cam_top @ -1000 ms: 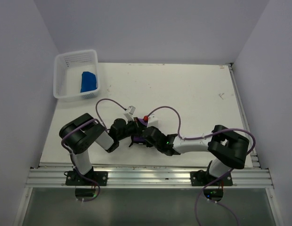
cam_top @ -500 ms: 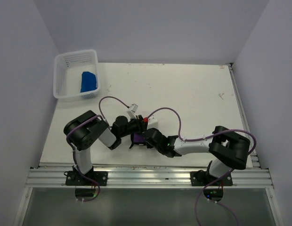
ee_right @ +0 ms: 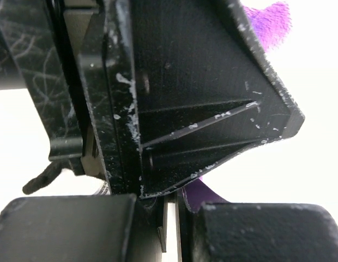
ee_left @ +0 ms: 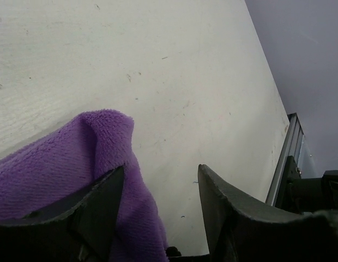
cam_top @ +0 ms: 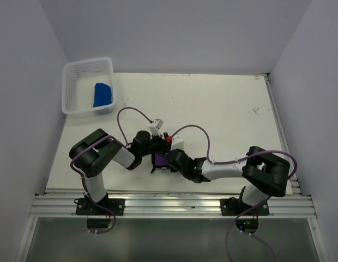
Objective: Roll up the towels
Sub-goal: Roll the towel
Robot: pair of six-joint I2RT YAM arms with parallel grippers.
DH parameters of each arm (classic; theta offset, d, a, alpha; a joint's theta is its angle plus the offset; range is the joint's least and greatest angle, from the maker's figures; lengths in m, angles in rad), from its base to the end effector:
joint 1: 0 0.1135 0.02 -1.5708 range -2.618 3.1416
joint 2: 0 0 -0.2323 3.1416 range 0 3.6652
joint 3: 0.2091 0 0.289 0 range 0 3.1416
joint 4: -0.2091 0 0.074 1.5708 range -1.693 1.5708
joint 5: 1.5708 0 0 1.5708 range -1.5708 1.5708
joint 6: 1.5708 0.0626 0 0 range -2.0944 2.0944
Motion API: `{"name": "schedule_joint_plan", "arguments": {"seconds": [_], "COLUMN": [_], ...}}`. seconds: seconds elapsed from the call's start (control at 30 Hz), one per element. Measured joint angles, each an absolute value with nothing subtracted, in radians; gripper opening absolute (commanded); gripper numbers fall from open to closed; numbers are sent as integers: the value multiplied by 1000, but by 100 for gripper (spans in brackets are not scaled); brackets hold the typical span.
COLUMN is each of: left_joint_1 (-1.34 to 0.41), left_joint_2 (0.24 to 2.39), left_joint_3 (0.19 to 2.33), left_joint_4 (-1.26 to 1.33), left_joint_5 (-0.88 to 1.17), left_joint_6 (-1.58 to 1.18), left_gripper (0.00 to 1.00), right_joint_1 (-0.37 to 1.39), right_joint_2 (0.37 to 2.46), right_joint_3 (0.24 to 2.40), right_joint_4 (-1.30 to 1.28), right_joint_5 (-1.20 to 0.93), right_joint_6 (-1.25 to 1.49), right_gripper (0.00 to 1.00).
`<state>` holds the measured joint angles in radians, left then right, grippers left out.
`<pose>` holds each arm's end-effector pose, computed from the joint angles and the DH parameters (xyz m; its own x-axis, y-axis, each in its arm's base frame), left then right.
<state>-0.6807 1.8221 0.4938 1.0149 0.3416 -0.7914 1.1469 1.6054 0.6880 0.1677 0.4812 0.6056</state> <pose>0.2436 -0.2242 0.0375 -0.7664 -0.2418 -0.5952 0.4204 0.5117 -0.7493 0.1672 0.3001 0.0694 -0.6111 -0.1273 -0.7813 -0.3902 0.9072 0.1573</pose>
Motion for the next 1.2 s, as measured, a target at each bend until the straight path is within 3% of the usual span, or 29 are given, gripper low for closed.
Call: {"name": "schedule_joint_plan", "arguments": {"seconds": [0.13, 0.3, 0.53, 1.0, 1.2], "left_joint_1": [-674, -672, -691, -707, -708], "left_joint_2": [1821, 1814, 1811, 1722, 1705], "left_joint_3": [506, 539, 599, 482, 443], "left_joint_4": [991, 932, 812, 824, 850], "left_joint_5": [348, 358, 345, 178, 146], "left_joint_6": [-762, -712, -646, -635, -648], "left_gripper": [75, 75, 52, 45, 34], "right_joint_1": [1149, 1151, 1145, 1145, 1145], "right_joint_2": [1594, 1588, 1599, 1570, 1547], "right_joint_3": [688, 688, 698, 700, 697], "right_joint_4": [149, 131, 126, 82, 53], "right_joint_5": [491, 510, 506, 505, 506], "right_joint_6": [606, 606, 606, 629, 643], "right_gripper": [1, 1, 0, 3, 18]}}
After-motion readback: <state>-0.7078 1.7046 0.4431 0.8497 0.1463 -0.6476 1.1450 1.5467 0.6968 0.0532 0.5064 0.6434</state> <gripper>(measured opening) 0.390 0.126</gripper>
